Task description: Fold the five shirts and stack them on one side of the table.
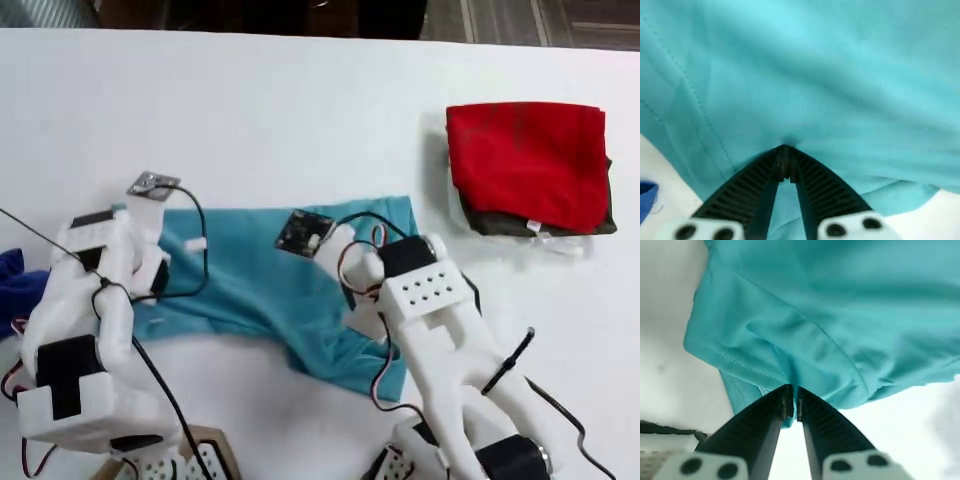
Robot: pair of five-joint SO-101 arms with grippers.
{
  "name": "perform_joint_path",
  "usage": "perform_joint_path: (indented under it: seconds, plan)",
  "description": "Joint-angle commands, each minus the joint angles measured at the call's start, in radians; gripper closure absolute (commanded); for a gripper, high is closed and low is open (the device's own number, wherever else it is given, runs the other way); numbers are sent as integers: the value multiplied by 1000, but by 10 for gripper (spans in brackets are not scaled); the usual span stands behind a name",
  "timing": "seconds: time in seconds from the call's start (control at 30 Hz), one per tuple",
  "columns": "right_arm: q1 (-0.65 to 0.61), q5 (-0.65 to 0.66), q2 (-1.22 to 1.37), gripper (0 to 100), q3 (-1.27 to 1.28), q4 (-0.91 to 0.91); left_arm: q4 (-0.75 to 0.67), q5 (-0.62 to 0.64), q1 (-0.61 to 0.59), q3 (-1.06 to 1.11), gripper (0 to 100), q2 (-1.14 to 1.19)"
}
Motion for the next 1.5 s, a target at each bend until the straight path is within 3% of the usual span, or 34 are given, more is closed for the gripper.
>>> perform_joint_path:
  seconds: [0.0,0.1,0.27,0.6,0.83,1.0,1.17,1.3,1.47]
  plan:
    - [12,-2,74,978,37,-70,-17,-3,-15,7,974,2]
    - [10,0,151,978,91,-122,-17,-3,-15,7,974,2]
    - [-7,3,171,978,112,-53,-17,-3,-15,5,974,2]
    - [-145,5,168,978,195,-53,-18,-3,-15,4,974,2]
    - [-94,5,-53,978,-157,185,-20,-3,-14,2,974,0]
    - [110,-15,-51,978,-288,-59,17,21,-14,-61,974,-6]
    - [214,-121,216,978,-262,-377,204,107,-18,-367,974,2]
    - [193,-157,432,978,-400,-401,227,137,-20,-572,974,71]
    - [199,-158,644,978,-535,-400,278,192,-26,-759,974,393]
